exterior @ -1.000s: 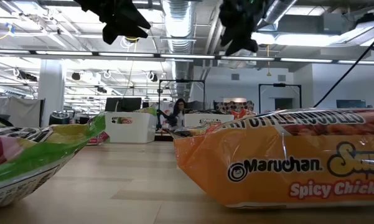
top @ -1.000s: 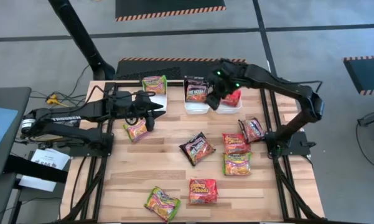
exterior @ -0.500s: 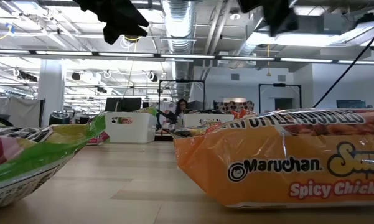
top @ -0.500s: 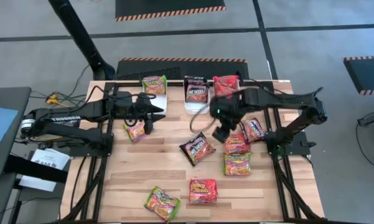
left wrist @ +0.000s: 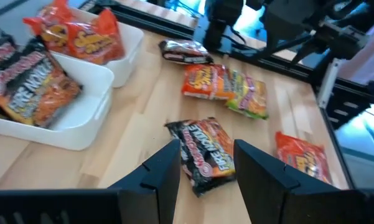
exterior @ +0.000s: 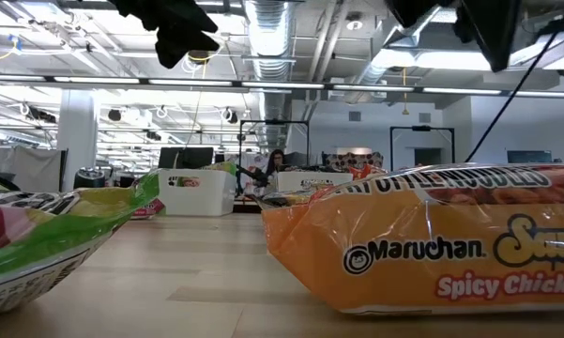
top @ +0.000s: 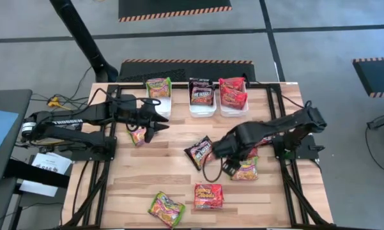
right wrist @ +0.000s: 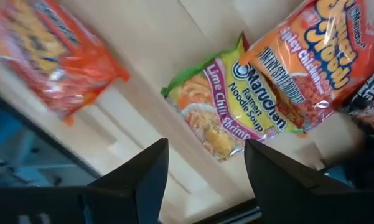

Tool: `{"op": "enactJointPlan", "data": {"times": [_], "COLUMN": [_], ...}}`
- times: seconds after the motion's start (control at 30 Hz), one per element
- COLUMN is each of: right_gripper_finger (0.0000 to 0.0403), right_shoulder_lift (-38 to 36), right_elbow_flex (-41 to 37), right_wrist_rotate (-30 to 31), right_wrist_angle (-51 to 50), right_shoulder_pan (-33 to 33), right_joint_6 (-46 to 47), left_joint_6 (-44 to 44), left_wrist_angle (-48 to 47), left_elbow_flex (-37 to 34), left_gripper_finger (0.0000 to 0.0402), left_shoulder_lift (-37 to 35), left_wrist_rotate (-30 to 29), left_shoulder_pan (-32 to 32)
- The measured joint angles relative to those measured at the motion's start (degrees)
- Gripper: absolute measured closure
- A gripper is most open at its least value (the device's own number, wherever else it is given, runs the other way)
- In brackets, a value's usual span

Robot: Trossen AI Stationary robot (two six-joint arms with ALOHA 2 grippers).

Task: Sort Maruchan noodles
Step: Put the green noodle pack into the left white bin

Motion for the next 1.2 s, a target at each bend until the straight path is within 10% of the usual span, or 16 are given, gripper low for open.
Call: {"op": "enactJointPlan", "data": {"times": [1.2], "right_gripper_finger": [0.0168], "right_shoulder_lift": [-1.2], "right_elbow_flex": [-33.3], "right_wrist_rotate": [-3.7], "right_wrist_angle": [27.3], "right_shoulder_pan": [4.7], "right_joint_6": [12.1], "left_joint_6": [-1.0], "left_wrist_angle": [-7.4], "left_elbow_flex": [0.0], "left_gripper_finger": [0.0267], "left_shoulder_lift": [0.0], "left_wrist_rotate": [3.0], "left_shoulder_pan": [-0.1]}}
